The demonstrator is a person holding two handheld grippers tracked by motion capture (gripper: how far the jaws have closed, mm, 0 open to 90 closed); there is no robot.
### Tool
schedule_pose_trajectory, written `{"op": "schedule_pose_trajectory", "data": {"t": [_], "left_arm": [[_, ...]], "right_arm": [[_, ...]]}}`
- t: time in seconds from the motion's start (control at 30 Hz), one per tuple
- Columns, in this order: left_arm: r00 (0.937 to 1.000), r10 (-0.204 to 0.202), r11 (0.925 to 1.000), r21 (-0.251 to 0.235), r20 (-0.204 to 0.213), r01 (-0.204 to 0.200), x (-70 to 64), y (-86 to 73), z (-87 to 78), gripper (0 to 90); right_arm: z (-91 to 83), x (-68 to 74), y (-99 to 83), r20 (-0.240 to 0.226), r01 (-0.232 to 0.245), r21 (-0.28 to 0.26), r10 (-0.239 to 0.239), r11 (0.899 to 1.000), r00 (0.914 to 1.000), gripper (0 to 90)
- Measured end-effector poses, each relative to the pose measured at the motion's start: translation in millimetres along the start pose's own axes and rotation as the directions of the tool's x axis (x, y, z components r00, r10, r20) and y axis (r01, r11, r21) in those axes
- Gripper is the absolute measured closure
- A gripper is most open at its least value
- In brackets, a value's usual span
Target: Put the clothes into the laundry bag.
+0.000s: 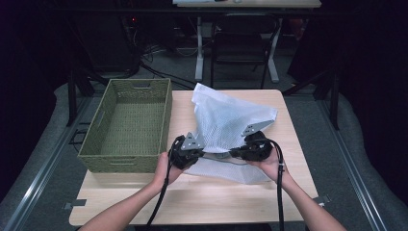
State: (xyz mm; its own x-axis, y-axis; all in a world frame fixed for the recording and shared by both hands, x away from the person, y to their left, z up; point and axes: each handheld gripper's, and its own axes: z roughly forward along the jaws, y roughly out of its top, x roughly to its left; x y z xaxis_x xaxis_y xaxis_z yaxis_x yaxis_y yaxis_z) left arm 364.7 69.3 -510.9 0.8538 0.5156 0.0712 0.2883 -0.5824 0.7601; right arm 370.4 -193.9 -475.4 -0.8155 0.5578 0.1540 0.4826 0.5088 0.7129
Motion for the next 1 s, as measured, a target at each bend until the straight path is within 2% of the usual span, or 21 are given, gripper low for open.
{"op": "schedule_pose_trajectory", "data": {"t": [0.1,0.2,0.27,0.3,0.43,0.53,0.6,0.67,0.8,0.93,1.0], "left_arm": [[0.9994,0.032,0.9991,0.026,0.013,-0.033,-4.4,-1.6,-0.2,88.5],[0.9981,0.058,0.996,0.067,0.022,-0.06,-6.3,-6.4,4.1,88.5],[0.9974,0.07,0.9934,0.09,0.02,-0.071,-6.8,-8.8,9.2,88.5],[0.997,0.075,0.9923,0.097,0.018,-0.077,-6.3,-10.2,11.5,88.4],[0.9969,0.076,0.9881,0.133,0.021,-0.079,-6.1,-16.5,21.9,87.1],[0.9951,0.098,0.9832,0.153,0.012,-0.099,-8.3,-19.1,26.7,74.8],[0.9939,0.11,0.9828,0.15,-0.005,-0.108,-9.9,-19.7,28.0,72.8],[0.9944,0.102,0.9864,0.132,-0.027,-0.098,-9.9,-19.8,28.1,74.1],[0.9959,0.085,0.9895,0.12,-0.031,-0.08,-6.2,-20.6,30.3,76.0],[0.9964,0.075,0.9891,0.13,-0.039,-0.07,-2.5,-22.1,35.5,86.9],[0.996,0.076,0.9893,0.128,-0.046,-0.07,-1.8,-22.7,38.4,89.3]], "right_arm": [[0.4,3.0,-2.0,0.007,0.012,0.013,-0.012,1.0,0.9999,88.6],[7.0,3.6,-6.5,0.012,0.019,0.047,-0.02,0.999,0.9997,88.6],[12.1,3.7,-8.7,0.019,0.029,0.074,-0.03,0.997,0.9994,88.6],[15.7,3.8,-10.2,0.018,0.02,0.09,-0.021,0.996,0.9996,88.6],[26.7,1.7,-15.1,0.026,0.033,0.135,-0.037,0.99,0.999,88.5],[31.8,0.1,-17.0,0.037,0.03,0.15,-0.035,0.988,0.9987,88.5],[34.0,-1.6,-17.8,0.043,0.03,0.159,-0.038,0.987,0.9984,88.6],[34.4,-3.7,-18.4,0.045,0.027,0.156,-0.034,0.987,0.9984,88.6],[37.9,-5.6,-19.9,0.038,0.022,0.168,-0.029,0.986,0.9989,88.6],[41.4,-7.8,-21.3,0.039,0.019,0.174,-0.026,0.985,0.9989,88.6],[44.3,-9.2,-22.6,0.05,0.03,0.183,-0.039,0.983,0.998,88.6]]}}
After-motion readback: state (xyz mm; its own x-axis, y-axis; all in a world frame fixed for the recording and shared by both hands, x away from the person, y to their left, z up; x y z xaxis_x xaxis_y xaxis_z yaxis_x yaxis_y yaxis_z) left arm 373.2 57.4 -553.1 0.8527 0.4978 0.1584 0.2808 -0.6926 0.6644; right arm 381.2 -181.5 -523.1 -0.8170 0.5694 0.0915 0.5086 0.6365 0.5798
